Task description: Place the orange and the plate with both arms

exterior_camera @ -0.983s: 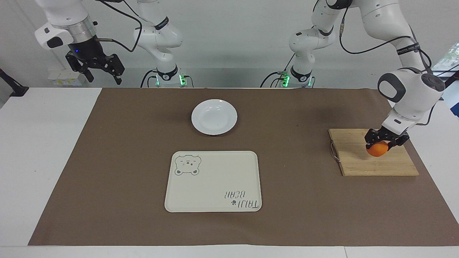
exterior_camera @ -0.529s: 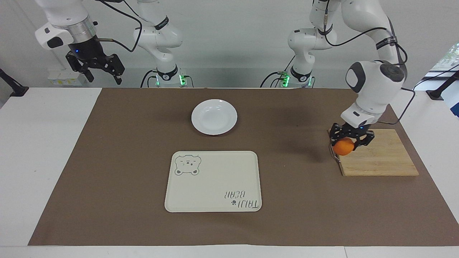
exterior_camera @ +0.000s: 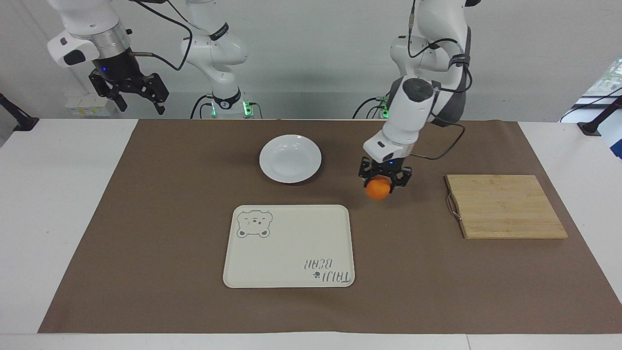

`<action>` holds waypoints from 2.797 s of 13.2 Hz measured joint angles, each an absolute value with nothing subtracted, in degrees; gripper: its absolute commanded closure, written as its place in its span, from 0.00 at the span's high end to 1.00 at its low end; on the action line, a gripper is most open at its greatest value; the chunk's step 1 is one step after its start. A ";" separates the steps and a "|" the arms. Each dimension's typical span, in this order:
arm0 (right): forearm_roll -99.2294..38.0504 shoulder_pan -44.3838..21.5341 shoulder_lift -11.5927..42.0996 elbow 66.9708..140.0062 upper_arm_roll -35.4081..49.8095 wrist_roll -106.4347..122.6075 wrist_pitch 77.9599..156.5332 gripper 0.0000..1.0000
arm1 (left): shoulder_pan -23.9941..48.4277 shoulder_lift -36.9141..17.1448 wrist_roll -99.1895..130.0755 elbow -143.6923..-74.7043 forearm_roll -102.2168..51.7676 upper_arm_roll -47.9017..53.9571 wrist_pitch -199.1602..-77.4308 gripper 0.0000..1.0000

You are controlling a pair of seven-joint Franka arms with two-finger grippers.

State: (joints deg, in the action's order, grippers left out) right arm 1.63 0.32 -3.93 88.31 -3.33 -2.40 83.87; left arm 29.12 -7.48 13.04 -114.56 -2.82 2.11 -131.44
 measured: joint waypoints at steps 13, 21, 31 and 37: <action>1.63 0.33 -4.12 88.67 -3.36 -2.40 83.83 1.00 | 53.87 -12.80 39.34 -116.06 -3.43 2.21 -138.84 0.42; 1.63 0.33 -4.13 88.69 -3.36 -2.40 83.83 1.00 | 54.74 -14.62 42.94 -115.44 -3.54 1.75 -142.78 1.00; 1.63 0.33 -4.16 88.69 -3.36 -2.40 83.83 1.00 | 39.95 -6.64 28.13 -114.92 -3.51 -0.29 -125.25 1.00; 1.63 0.31 -4.16 88.69 -3.35 -2.40 83.83 1.00 | 22.52 2.40 8.19 -114.20 -3.50 -0.51 -119.28 1.00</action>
